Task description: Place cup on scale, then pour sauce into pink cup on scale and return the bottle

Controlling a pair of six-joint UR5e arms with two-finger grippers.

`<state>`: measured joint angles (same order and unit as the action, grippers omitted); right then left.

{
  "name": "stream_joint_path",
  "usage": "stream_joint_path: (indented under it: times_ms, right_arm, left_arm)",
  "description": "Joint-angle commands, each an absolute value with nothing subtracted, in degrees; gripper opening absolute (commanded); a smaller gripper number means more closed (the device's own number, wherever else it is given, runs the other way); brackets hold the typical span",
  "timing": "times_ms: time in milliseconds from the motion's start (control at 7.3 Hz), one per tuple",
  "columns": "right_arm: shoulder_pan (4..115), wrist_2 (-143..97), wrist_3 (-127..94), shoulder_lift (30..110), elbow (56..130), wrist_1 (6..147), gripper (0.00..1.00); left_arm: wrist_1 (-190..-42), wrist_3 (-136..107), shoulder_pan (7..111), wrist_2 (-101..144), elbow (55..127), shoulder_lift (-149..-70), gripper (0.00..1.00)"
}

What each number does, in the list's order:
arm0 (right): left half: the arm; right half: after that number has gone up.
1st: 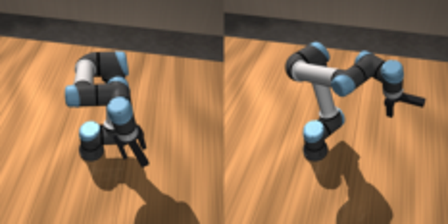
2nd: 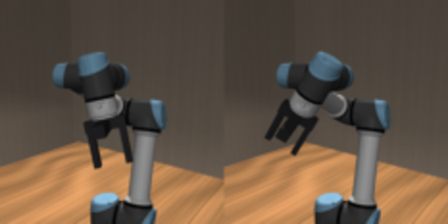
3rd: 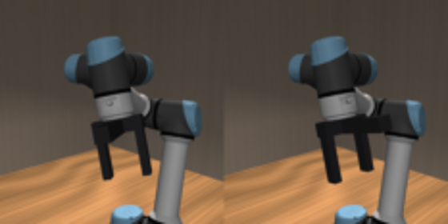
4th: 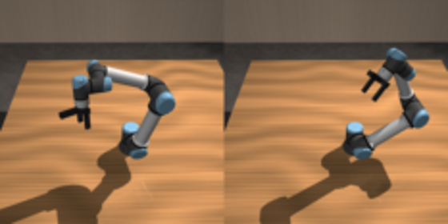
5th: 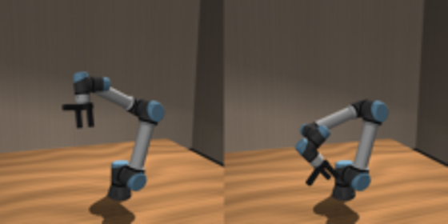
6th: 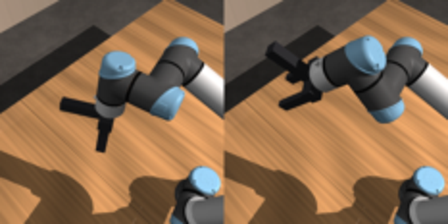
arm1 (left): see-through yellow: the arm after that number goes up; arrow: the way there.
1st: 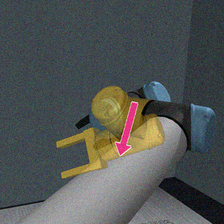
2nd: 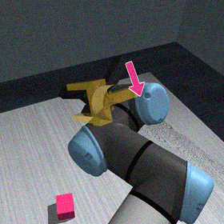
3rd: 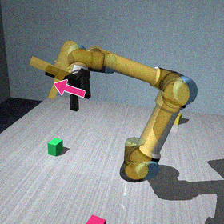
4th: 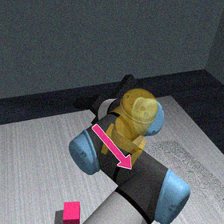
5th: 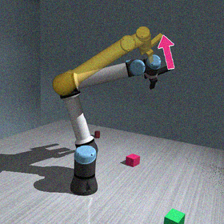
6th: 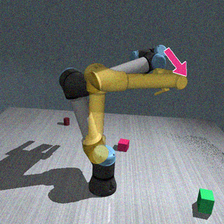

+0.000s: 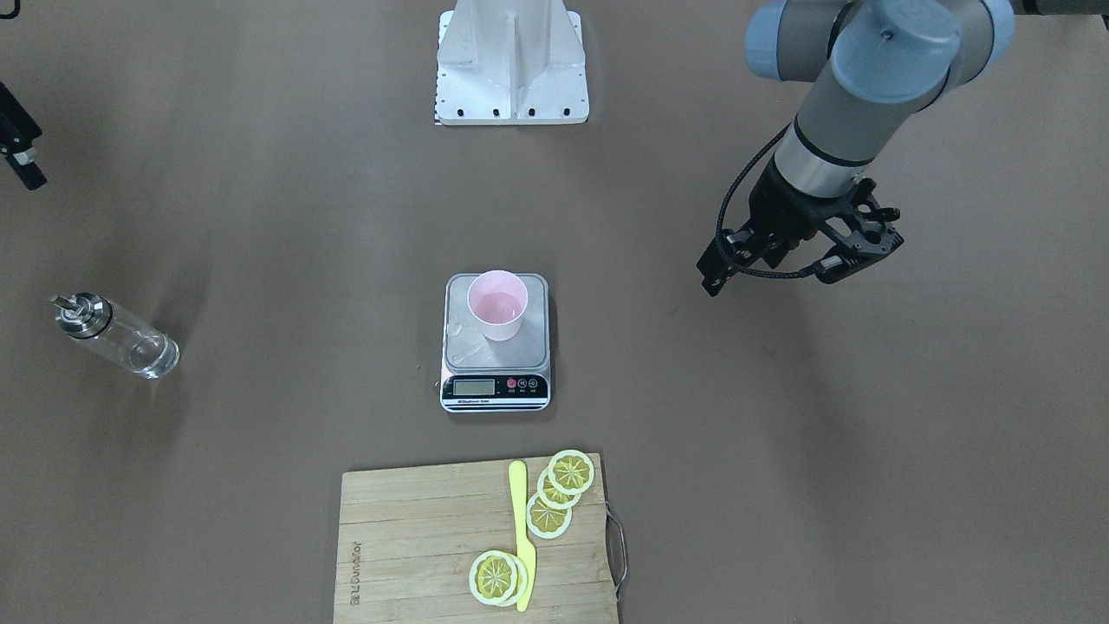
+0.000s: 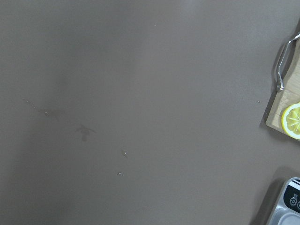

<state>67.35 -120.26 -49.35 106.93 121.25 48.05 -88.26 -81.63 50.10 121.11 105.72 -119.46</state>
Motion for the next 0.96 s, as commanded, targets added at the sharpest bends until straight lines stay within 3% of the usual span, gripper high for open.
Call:
stream_joint_path:
  times_ms: [0,274,548,822]
  right_arm:
    - [80.2,-131.9,-37.7,96.6,117.8,64.9,1.00]
    - [83.7,-131.3,-18.7,96.0,110.2,65.9,1.00]
    - [85.0,-125.5,-13.4,95.7,104.8,71.1,1.00]
    - [83.7,-123.6,-13.3,95.3,104.6,80.2,1.00]
  left_arm:
    - [-88.3,-81.6,50.1,121.0,105.9,-119.5,0.98]
    - [-89.1,-81.7,51.5,119.6,107.0,-118.6,0.98]
    - [-89.7,-75.3,54.8,112.4,104.0,-118.6,0.98]
    - [-85.4,-44.8,65.2,117.6,103.6,-113.9,0.98]
